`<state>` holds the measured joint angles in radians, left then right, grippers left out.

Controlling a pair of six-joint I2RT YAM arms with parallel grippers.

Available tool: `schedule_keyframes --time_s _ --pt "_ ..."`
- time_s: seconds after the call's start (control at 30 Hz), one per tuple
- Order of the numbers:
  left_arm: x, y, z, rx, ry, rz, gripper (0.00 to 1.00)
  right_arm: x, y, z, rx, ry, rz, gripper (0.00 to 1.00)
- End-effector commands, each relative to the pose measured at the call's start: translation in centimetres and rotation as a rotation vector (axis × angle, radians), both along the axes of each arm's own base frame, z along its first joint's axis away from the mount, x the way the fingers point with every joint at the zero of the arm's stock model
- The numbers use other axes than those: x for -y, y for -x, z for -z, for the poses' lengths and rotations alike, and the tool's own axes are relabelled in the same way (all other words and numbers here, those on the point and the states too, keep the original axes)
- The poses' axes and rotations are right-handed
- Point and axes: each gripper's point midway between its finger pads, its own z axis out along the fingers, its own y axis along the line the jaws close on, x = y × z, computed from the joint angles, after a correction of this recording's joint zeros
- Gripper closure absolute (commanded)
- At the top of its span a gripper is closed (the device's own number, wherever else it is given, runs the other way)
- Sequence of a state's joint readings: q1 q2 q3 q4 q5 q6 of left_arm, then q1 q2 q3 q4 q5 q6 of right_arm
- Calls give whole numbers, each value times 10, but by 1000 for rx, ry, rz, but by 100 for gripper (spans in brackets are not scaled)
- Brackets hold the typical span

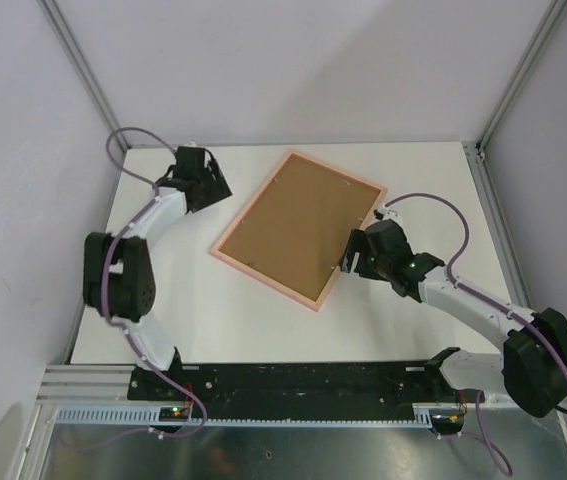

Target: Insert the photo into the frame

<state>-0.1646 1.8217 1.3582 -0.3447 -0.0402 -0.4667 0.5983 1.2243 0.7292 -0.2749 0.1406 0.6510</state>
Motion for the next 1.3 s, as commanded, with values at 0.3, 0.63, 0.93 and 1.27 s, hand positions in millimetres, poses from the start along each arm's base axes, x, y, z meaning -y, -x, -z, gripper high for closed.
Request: schedule_keyframes --time_s 0.3,0.63,0.93,1.27 --pt "12 145 28 -174 304 -598 36 4 -30 -28 59 -57 21 23" --pt "54 152 56 -273 310 -592 35 13 -26 -25 46 -21 30 23" --pt "73 145 71 -316 300 -593 36 18 -23 -27 48 -8 39 23" --pt "76 145 83 -335 255 -570 44 21 -22 -27 45 0 43 23"
